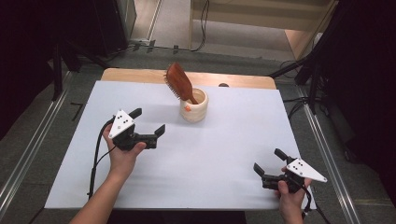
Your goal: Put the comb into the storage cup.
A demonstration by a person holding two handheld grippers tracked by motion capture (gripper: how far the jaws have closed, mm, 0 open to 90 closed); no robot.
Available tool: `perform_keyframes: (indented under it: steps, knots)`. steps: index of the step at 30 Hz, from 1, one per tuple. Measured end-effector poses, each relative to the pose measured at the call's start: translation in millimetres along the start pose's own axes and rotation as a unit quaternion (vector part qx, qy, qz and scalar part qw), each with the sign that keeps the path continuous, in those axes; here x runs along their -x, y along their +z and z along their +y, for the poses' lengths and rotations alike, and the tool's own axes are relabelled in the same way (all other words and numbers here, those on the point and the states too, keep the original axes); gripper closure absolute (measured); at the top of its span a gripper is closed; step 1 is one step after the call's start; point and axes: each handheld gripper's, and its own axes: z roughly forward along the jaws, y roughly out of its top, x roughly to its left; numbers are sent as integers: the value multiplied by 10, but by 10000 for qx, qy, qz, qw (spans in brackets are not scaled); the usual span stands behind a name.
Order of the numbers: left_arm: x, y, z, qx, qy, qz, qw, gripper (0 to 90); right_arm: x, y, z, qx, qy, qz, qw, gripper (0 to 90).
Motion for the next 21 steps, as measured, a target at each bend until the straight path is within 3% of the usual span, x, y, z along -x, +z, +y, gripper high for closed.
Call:
perform_keyframes:
  steps: [7,12,21]
  knots:
    - [-15,-153,-156,-74,18,35,10000,0,-2,-2,0,-5,4,-2,10000,0]
    - [-42,-301,-267,-49,11,173,9998,0,0,-2,-1,-3,0,-7,10000,0]
    - [-157,-563,-397,-56,-98,317,9994,0,3,-3,-1,4,9,-56,10000,0]
